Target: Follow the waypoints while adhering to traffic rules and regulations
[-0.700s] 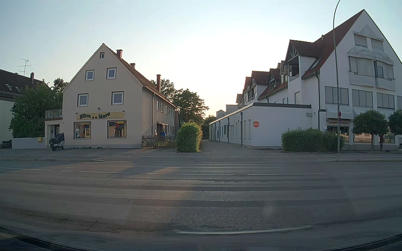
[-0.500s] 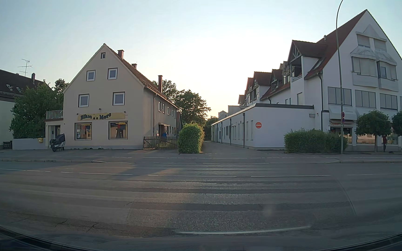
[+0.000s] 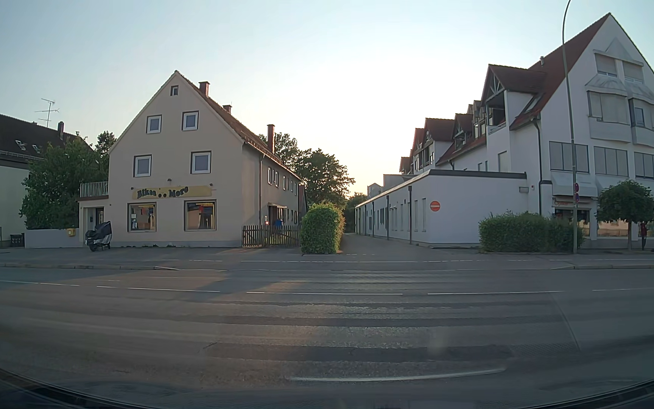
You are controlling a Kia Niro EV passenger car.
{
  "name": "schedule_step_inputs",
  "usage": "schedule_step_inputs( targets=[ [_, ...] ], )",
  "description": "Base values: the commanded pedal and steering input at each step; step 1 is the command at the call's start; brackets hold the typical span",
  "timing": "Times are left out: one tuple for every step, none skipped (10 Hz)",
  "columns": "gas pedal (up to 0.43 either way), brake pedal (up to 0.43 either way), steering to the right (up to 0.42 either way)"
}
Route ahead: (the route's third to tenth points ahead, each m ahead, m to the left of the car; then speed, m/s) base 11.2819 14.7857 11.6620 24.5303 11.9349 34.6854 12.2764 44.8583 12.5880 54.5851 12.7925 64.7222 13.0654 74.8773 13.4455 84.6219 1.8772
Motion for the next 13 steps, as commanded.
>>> schedule_step_inputs(
  targets=[
    [0.197,0.018,-0.237],
    [0.197,0.018,-0.258],
    [0.197,0.018,-0.289],
    [0.197,0.018,-0.317],
    [0.197,0.012,-0.334],
    [0.197,0.018,-0.353],
    [0.197,0.012,-0.359],
    [0.197,0.018,-0.361],
    [0.248,0.018,-0.367],
    [0.260,0.018,-0.382],
    [0.197,0.018,-0.382],
    [0.197,0.018,-0.378],
    [0.209,0.018,-0.384]
  ],
)
